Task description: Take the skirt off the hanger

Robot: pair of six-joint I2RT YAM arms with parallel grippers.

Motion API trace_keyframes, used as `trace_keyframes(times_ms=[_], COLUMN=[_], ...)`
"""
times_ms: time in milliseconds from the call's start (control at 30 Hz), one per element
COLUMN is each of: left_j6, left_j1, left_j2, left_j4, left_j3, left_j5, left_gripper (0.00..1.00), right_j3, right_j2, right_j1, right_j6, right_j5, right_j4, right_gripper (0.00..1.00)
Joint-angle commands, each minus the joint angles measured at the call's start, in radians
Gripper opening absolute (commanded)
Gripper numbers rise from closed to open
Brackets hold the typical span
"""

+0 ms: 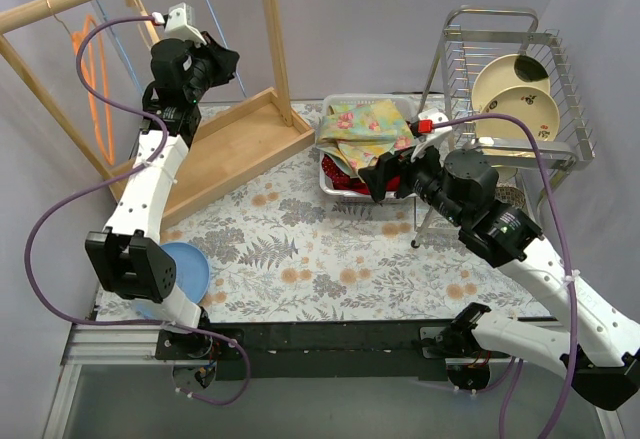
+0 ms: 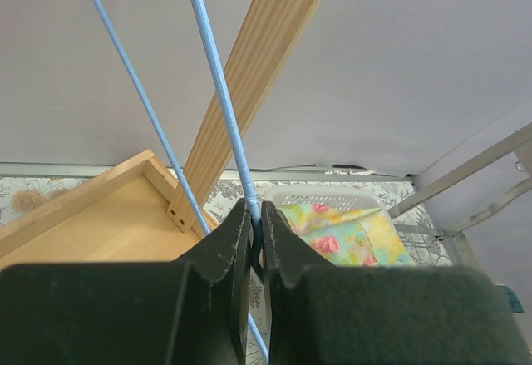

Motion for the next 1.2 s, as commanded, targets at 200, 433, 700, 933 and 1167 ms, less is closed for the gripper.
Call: trace_keyframes(times_ms=[200, 433, 700, 933, 1167], left_j6=[0.004, -0.035, -0.146, -0.188, -0.183], left_j1=[-0.005, -0.005, -0.006, -0.006, -0.006], left_j2=[-0.126, -0.409, -0.685, -0.849, -0.945], left_j4=[0.025, 0.068, 0.134, 0.197, 0.3], left_j3=[-0.084, -0.332, -0.585, -0.783, -0.925], left_j5=[0.149, 0.338, 0.554, 0.677, 0.759], left_gripper=[0.64, 0.98, 0.98, 0.98, 0.98], right_j3=[0.023, 0.028, 0.049, 0.048, 0.014], right_j2=[-0.008, -0.071, -0.171, -0.24, -0.289], right_j1=[0.003, 0.003, 0.003, 0.003, 0.003], right_j6=[-0.001, 0.05, 0.163, 0.173, 0.177], right_j5=[-0.058, -0.135, -0.084, -0.048, -0.04], right_j4=[-0.012, -0.046, -0.136, -0.21, -0.236], right_gripper=[0.98, 0.98, 0.98, 0.98, 0.98])
